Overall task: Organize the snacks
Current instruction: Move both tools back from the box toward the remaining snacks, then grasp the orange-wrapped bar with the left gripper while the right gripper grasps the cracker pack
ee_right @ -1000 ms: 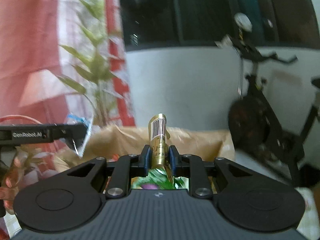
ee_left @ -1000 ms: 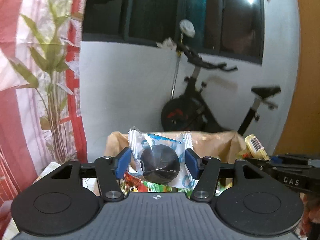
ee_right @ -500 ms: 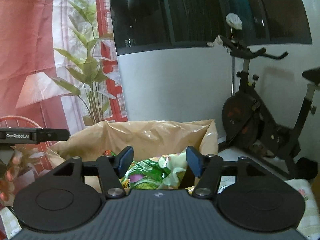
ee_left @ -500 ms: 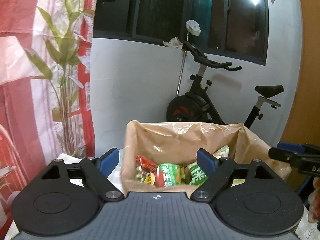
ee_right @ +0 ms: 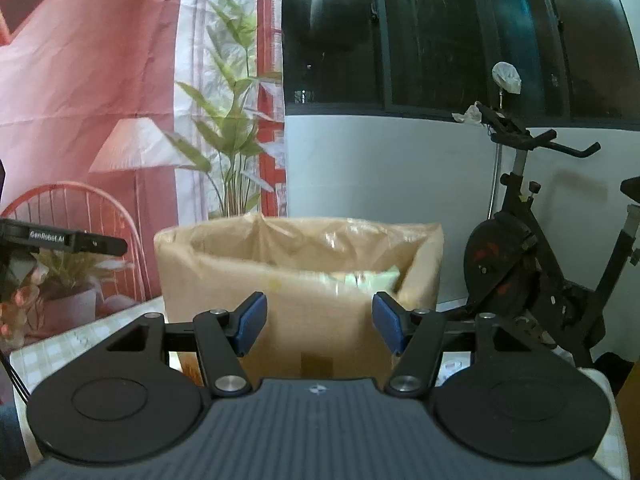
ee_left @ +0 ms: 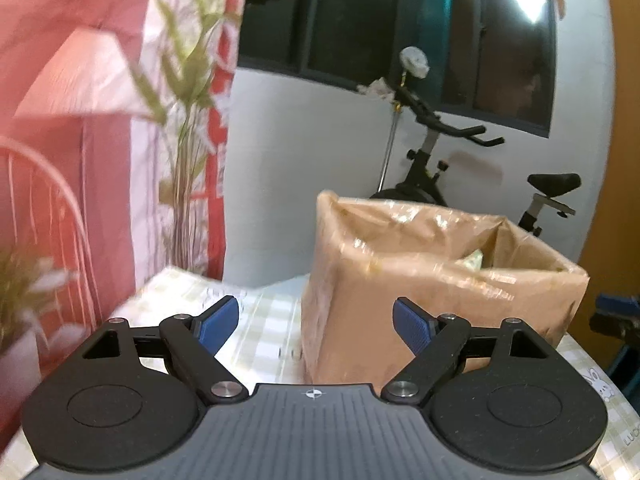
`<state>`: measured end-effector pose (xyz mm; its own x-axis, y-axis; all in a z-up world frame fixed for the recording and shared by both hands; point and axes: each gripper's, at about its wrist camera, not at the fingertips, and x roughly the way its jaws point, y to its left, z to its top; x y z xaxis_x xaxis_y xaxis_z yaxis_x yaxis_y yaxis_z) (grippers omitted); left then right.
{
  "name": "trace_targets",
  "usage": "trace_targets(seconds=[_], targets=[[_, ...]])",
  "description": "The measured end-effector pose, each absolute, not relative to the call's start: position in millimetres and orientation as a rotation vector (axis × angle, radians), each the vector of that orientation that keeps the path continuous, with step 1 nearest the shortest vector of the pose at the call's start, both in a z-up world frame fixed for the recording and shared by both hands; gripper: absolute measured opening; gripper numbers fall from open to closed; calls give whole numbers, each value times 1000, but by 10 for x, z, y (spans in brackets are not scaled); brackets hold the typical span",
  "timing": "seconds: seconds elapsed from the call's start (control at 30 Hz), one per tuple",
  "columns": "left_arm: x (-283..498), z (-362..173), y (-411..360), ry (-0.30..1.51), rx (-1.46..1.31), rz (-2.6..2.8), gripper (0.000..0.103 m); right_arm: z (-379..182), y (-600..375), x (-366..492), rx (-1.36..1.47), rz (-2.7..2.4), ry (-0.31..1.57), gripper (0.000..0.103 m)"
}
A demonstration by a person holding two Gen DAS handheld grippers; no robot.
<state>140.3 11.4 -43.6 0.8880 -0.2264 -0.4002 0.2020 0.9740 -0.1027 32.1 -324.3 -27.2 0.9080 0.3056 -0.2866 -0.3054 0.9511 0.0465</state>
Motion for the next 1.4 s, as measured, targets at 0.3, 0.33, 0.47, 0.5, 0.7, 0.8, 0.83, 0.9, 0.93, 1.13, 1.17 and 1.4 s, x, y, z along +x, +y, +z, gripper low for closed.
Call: trace_targets(seconds=[0.3,0.33,0.47,0.5,0.7,0.8,0.83,0.9,0.93,1.13,1.17,1.4], targets=[[1396,-829,72,510,-92,-187,85,-879,-3219,200,-42,305,387,62],[1397,-859,66,517,-88,-185,85,-953,-3224,206,-37,303,404,62],[1404,-973,55,552,-91,-173,84,-1228,-3238,297,26,280,483,62],[1411,-997,61,561,-93,-169,84,-1291,-3236,332,32,277,510,62],[1417,-1097,117,592,-107,-150,83,-1566,-3118,443,-28,308,627,61],[1423,-1152,131,613,-113,-147,83,-1645,-3077,476,-47,319,654,61],[1412,-1170,119,620,-115,-147,83,-1659,-3068,485,-53,319,660,61],[1416,-1212,118,638,-123,-150,82,-1700,-3048,503,-64,314,676,61],[1405,-1228,99,646,-125,-150,82,-1726,-3051,506,-66,313,682,61],[1426,-1353,-6,700,-140,-146,82,-1809,-3000,562,-78,297,711,63],[1450,-1375,-37,710,-147,-144,82,-1809,-2992,558,-84,294,708,61],[1704,-1492,-262,744,-167,-66,82,-1812,-2970,519,-97,279,694,60]])
